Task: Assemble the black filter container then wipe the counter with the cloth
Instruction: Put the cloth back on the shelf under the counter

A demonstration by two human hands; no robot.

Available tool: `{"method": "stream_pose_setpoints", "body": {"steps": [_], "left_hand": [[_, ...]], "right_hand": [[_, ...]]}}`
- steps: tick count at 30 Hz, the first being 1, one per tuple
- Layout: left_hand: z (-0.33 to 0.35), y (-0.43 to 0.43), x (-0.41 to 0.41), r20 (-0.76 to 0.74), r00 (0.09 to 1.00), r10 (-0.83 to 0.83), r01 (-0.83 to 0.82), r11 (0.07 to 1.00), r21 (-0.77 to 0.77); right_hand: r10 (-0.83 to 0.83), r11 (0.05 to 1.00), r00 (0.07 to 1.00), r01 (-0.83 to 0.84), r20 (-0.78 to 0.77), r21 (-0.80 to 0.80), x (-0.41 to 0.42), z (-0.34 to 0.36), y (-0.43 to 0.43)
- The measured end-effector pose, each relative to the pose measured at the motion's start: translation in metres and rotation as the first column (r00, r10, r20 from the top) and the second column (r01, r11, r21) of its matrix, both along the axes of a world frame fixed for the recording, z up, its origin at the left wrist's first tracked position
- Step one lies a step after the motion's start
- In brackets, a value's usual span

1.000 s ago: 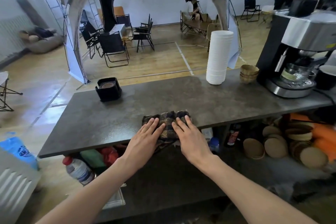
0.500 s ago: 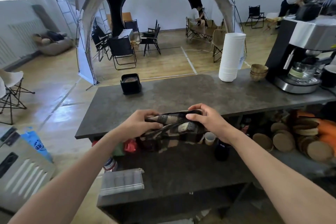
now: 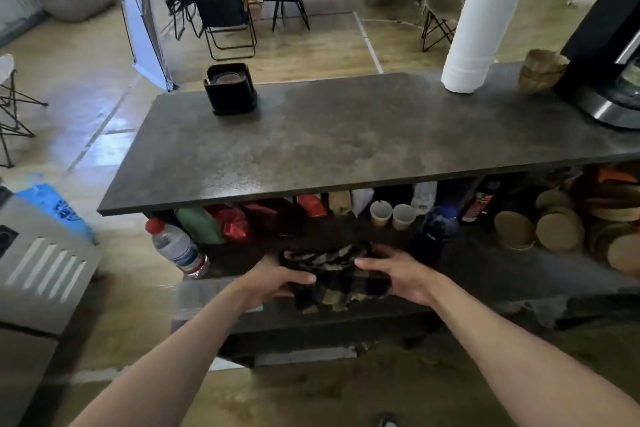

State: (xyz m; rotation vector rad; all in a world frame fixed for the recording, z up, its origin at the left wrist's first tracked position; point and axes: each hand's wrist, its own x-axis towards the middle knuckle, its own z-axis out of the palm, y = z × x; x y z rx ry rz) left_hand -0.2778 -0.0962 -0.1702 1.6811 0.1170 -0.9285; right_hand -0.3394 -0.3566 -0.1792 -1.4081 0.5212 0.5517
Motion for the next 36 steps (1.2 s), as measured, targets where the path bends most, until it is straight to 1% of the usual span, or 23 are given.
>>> {"method": "stream_pose_setpoints", "body": {"steps": [1, 2, 4, 5, 8, 9, 11, 13, 15, 16, 17, 18, 19, 20, 21, 22, 24, 27, 29, 31, 33, 35, 36], "left_hand": [[-0.011, -0.007, 0.002, 0.071, 0.997, 0.032, -0.039, 0.995, 0.087], [-0.023, -0.012, 0.005, 0.114, 0.991, 0.074, -0.089, 0.987, 0.134], [-0.044, -0.019, 0.012, 0.165, 0.977, 0.135, -0.161, 0.974, 0.161], [-0.055, -0.022, 0.014, 0.183, 0.973, 0.144, -0.175, 0.970, 0.168], [-0.082, -0.025, 0.019, 0.191, 0.973, 0.133, -0.168, 0.968, 0.184], [-0.090, -0.025, 0.020, 0.217, 0.968, 0.129, -0.170, 0.968, 0.182], [-0.106, -0.026, 0.023, 0.325, 0.942, 0.082, -0.157, 0.965, 0.211], [-0.119, -0.027, 0.022, 0.409, 0.912, -0.027, -0.111, 0.944, 0.311], [-0.124, -0.032, 0.014, 0.468, 0.877, -0.112, -0.118, 0.893, 0.435], [-0.123, -0.036, 0.009, 0.518, 0.840, -0.160, -0.150, 0.849, 0.506], [-0.123, -0.040, 0.005, 0.581, 0.779, -0.236, -0.187, 0.797, 0.574], [-0.124, -0.044, 0.002, 0.646, 0.682, -0.342, -0.213, 0.752, 0.624], [-0.127, -0.047, 0.001, 0.683, 0.570, -0.456, -0.209, 0.724, 0.658], [-0.131, -0.051, 0.002, 0.678, 0.473, -0.562, -0.167, 0.699, 0.696], [-0.137, -0.054, 0.005, 0.644, 0.404, -0.649, -0.120, 0.661, 0.741], [-0.145, -0.057, 0.007, 0.593, 0.384, -0.708, -0.076, 0.616, 0.784], [-0.158, -0.056, 0.008, 0.502, 0.429, -0.751, -0.021, 0.548, 0.836], [-0.179, -0.053, 0.006, 0.470, 0.440, -0.766, 0.009, 0.526, 0.850], [-0.185, -0.052, 0.008, 0.475, 0.427, -0.769, 0.007, 0.528, 0.849], [-0.186, -0.052, 0.011, 0.460, 0.437, -0.773, 0.030, 0.524, 0.851], [-0.183, -0.052, 0.007, 0.433, 0.432, -0.791, 0.037, 0.495, 0.868], [-0.172, -0.054, 0.008, 0.360, 0.476, -0.802, 0.088, 0.451, 0.888], [-0.163, -0.057, 0.010, 0.333, 0.503, -0.797, 0.107, 0.440, 0.892]], "right_hand": [[-0.008, 0.997, 1.000, 0.007, -0.006, -0.079, 0.005, -0.012, 0.001], [-0.026, 0.980, 1.000, 0.026, 0.004, -0.196, 0.012, -0.022, 0.003], [-0.048, 0.904, 0.999, 0.053, 0.024, -0.424, 0.025, -0.043, 0.006], [-0.046, 0.865, 0.999, 0.051, 0.021, -0.499, 0.032, -0.051, 0.008], [-0.027, 0.785, 1.000, 0.023, 0.003, -0.620, 0.045, -0.075, 0.012], [-0.009, 0.760, 1.000, 0.005, -0.002, -0.650, 0.047, -0.084, 0.012], [0.043, 0.691, 0.999, -0.032, -0.003, -0.723, 0.048, -0.098, 0.013], [0.107, 0.609, 0.994, -0.044, 0.027, -0.792, 0.045, -0.110, 0.015], [0.151, 0.509, 0.984, 0.008, 0.098, -0.861, 0.038, -0.116, 0.018], [0.197, 0.441, 0.964, 0.074, 0.177, -0.895, 0.033, -0.119, 0.020], [0.280, 0.374, 0.927, 0.133, 0.249, -0.918, 0.029, -0.121, 0.023], [0.382, 0.329, 0.876, 0.168, 0.293, -0.929, 0.027, -0.125, 0.026], [0.490, 0.301, 0.820, 0.158, 0.295, -0.940, 0.027, -0.129, 0.030], [0.596, 0.269, 0.766, 0.094, 0.242, -0.959, 0.029, -0.134, 0.034], [0.673, 0.217, 0.722, 0.014, 0.161, -0.976, 0.032, -0.137, 0.037], [0.715, 0.169, 0.695, -0.066, 0.076, -0.983, 0.035, -0.142, 0.040], [0.730, 0.089, 0.682, -0.151, -0.038, -0.984, 0.037, -0.151, 0.040], [0.719, 0.051, 0.691, -0.154, -0.071, -0.987, 0.037, -0.166, 0.040], [0.713, 0.057, 0.699, -0.140, -0.058, -0.989, 0.037, -0.172, 0.040], [0.718, 0.073, 0.694, -0.151, -0.053, -0.986, 0.038, -0.175, 0.039], [0.726, 0.059, 0.683, -0.185, -0.085, -0.981, 0.036, -0.171, 0.040], [0.720, 0.064, 0.685, -0.231, -0.116, -0.971, 0.037, -0.162, 0.043], [0.711, 0.082, 0.695, -0.240, -0.112, -0.967, 0.038, -0.154, 0.045]]}}
